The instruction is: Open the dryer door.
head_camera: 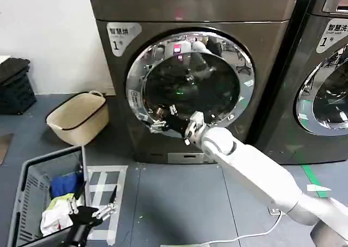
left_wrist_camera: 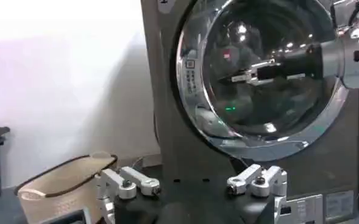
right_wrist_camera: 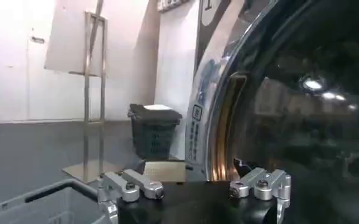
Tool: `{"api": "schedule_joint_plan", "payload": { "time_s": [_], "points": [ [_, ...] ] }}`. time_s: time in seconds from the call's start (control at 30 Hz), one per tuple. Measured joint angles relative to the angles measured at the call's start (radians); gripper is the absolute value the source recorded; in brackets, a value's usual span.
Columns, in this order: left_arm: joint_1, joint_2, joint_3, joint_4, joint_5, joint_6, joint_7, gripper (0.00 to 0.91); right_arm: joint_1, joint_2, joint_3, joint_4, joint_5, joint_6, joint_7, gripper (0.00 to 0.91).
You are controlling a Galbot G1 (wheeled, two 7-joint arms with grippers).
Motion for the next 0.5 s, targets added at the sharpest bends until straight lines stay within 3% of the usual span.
{"api": "schedule_joint_plan", "payload": {
  "time_s": [0.5],
  "points": [
    [0.001, 0.0, -0.001, 0.0, -0.001, -0.003, 0.0, 0.907, 0.046, 0.049, -0.024, -0.09, -0.003, 0.011, -0.032, 0.907]
  ]
}}
